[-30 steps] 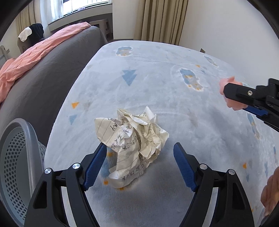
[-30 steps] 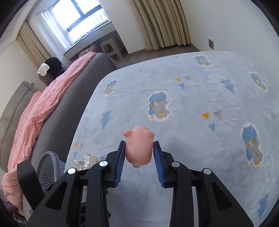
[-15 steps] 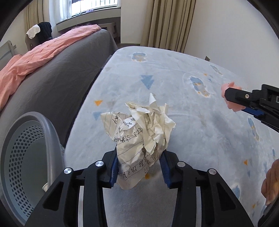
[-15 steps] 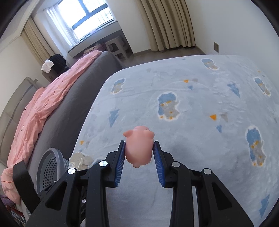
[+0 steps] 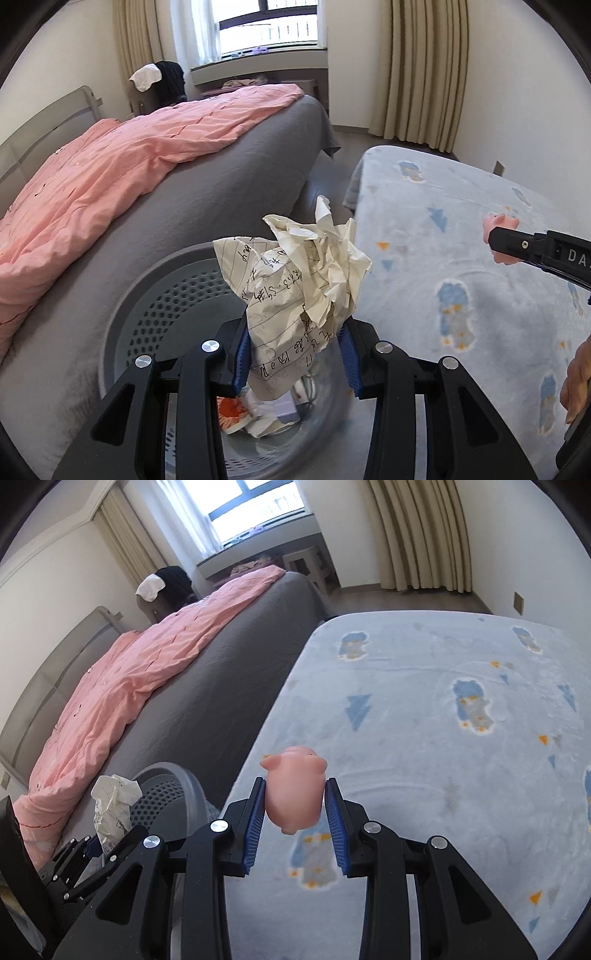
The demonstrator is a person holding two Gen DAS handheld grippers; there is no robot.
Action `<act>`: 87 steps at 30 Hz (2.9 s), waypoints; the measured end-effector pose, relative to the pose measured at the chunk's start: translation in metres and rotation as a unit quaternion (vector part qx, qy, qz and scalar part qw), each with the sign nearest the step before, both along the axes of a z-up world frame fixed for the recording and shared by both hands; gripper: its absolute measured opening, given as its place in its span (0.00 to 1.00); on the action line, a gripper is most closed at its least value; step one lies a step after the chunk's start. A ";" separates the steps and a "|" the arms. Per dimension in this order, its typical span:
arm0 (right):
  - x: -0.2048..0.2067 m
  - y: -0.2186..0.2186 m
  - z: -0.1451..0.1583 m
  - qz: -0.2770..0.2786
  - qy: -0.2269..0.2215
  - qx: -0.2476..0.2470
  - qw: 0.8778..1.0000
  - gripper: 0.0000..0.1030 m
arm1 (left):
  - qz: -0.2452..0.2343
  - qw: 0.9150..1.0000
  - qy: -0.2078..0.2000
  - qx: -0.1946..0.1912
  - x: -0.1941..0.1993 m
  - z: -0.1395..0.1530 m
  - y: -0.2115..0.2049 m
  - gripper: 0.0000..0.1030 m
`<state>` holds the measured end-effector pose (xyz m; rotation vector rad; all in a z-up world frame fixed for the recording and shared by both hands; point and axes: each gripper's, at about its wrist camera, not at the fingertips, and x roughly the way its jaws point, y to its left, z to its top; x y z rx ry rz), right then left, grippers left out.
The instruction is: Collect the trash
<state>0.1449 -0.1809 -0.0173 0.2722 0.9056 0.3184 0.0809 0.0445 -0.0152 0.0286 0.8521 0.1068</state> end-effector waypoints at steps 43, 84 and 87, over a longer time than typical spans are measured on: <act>-0.035 0.158 -0.015 0.146 0.007 -0.007 0.989 0.46 | 0.097 0.995 -0.004 -0.016 -0.041 -0.004 0.116 0.61; -0.037 0.158 -0.019 0.142 0.000 -0.033 0.989 0.56 | 0.118 0.993 -0.006 -0.004 -0.040 -0.005 0.119 0.71; -0.037 0.158 -0.019 0.141 -0.001 -0.034 0.989 0.57 | 0.119 0.993 -0.006 -0.004 -0.040 -0.005 0.120 0.73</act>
